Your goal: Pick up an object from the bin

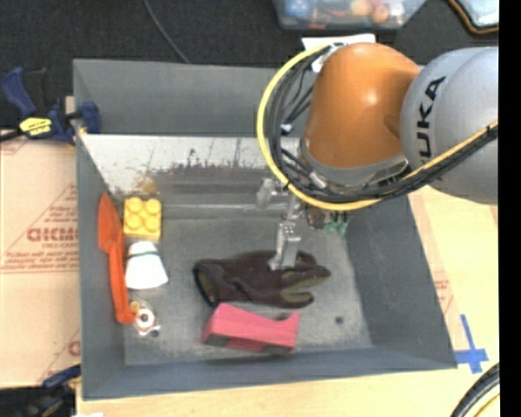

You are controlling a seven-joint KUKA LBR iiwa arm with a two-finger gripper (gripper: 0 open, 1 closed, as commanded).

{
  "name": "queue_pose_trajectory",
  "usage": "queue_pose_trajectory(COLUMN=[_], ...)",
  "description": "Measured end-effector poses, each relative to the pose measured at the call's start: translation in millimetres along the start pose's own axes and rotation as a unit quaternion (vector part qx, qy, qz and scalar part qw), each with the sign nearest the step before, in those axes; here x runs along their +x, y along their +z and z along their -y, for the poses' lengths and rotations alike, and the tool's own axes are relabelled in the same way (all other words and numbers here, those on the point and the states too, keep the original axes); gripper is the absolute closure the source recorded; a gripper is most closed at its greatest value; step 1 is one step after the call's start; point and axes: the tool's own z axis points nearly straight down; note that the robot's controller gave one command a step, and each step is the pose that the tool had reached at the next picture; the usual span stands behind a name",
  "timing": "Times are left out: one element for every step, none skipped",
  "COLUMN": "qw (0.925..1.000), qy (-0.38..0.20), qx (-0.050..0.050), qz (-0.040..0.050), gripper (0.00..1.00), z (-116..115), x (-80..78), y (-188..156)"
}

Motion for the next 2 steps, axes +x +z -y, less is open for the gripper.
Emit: queue_pose_trajectory(qw=[1.0,0.9988], qy=[0.0,-0.05], qx=[0.0,0.0], qz=[-0.0001,-0.0022], gripper=[0.0,0.0], z=[0.0,-15.2], x=[0.0,6.9], y=[0.1,85.2])
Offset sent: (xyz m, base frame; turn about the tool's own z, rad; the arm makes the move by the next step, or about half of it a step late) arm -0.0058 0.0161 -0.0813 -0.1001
